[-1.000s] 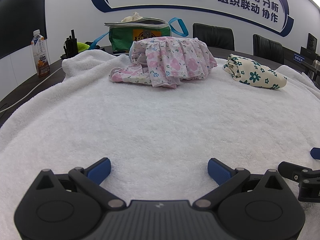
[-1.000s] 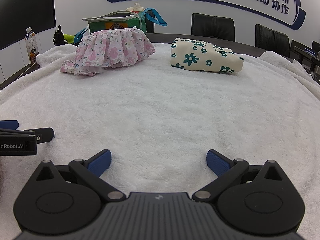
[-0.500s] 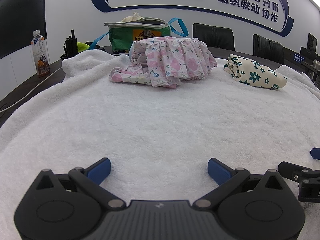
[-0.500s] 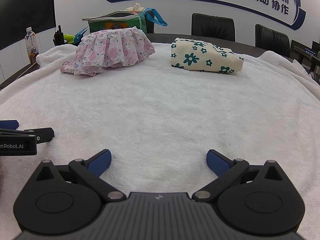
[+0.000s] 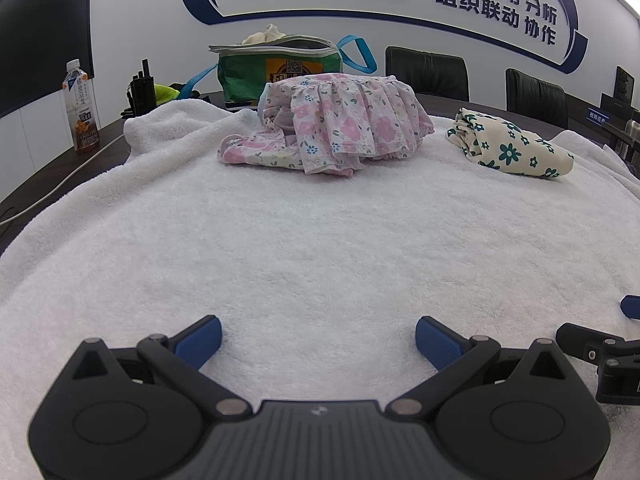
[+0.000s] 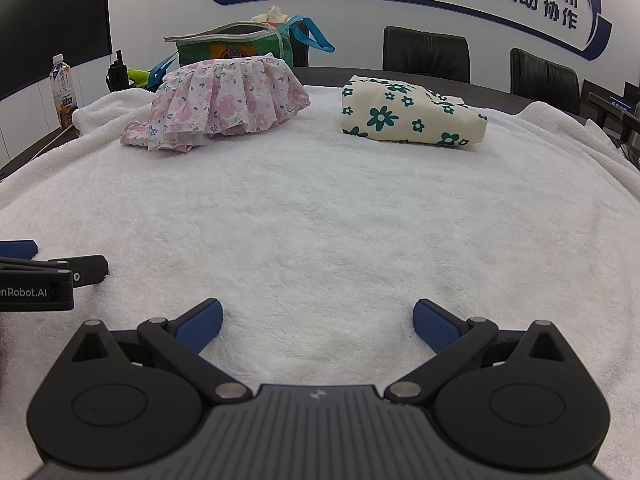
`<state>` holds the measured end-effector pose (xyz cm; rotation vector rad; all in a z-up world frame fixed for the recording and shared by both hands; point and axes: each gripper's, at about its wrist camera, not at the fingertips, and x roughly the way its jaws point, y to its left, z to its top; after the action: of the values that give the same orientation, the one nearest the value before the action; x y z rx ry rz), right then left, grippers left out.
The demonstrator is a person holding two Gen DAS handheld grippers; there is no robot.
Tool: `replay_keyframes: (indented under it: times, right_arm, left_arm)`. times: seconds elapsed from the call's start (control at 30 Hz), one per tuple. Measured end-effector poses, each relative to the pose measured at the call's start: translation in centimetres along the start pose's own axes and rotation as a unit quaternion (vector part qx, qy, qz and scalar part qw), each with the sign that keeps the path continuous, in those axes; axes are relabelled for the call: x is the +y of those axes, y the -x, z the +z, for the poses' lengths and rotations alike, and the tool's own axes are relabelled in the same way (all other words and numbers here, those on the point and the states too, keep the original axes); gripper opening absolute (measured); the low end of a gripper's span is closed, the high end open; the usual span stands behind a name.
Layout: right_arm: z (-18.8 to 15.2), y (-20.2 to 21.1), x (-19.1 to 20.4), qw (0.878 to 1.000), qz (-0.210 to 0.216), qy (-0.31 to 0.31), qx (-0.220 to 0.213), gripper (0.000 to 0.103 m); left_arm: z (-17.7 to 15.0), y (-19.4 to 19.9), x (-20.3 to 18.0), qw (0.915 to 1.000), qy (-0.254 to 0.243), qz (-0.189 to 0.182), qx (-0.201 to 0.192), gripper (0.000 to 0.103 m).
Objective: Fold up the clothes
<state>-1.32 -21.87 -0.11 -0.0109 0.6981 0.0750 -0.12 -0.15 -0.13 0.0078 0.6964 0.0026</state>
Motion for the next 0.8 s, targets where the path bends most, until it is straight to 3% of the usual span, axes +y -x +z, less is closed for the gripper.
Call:
replay_keyframes:
  times: [0.8]
  right_arm:
    - [0.03, 0.02, 0.00, 1.000, 0.000, 0.000, 0.000, 0.103]
  left_arm:
    - [-0.37, -0.14, -0.39, 1.0000, 0.001, 0.000, 0.000, 0.103]
